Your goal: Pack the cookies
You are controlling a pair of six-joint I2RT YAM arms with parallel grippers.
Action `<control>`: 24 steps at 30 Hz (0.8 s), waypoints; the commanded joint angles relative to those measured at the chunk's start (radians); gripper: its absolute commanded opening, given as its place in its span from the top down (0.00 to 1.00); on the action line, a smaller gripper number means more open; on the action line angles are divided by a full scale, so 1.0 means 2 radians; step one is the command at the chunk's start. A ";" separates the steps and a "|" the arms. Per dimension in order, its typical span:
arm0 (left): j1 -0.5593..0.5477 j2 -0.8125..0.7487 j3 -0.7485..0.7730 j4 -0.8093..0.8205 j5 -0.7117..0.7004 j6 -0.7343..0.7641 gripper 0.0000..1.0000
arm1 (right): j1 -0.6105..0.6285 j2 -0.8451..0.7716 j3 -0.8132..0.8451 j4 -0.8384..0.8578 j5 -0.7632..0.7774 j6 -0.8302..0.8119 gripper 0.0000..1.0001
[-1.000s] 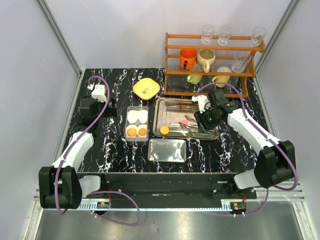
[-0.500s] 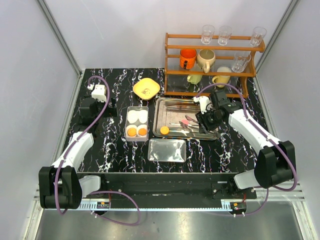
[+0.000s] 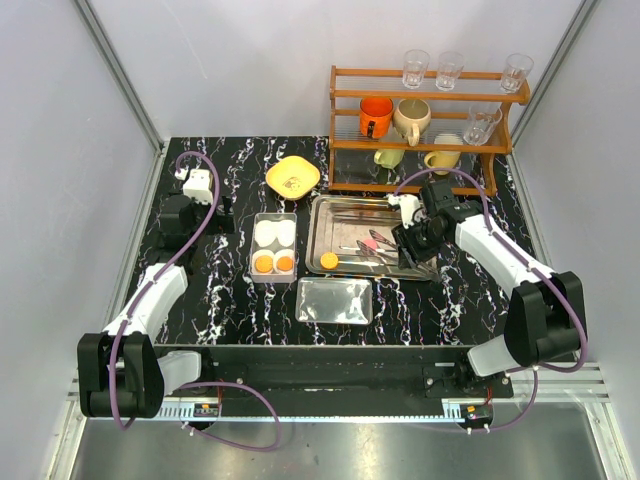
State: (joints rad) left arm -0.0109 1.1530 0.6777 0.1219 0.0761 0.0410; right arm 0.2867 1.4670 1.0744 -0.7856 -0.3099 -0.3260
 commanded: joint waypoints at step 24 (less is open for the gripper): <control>0.003 -0.020 -0.003 0.026 0.006 0.003 0.01 | -0.013 0.020 0.019 -0.034 -0.025 -0.015 0.54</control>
State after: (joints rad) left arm -0.0109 1.1446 0.6777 0.1223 0.0757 0.0410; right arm 0.2703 1.5017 1.0748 -0.8394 -0.3351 -0.3420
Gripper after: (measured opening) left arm 0.987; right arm 0.474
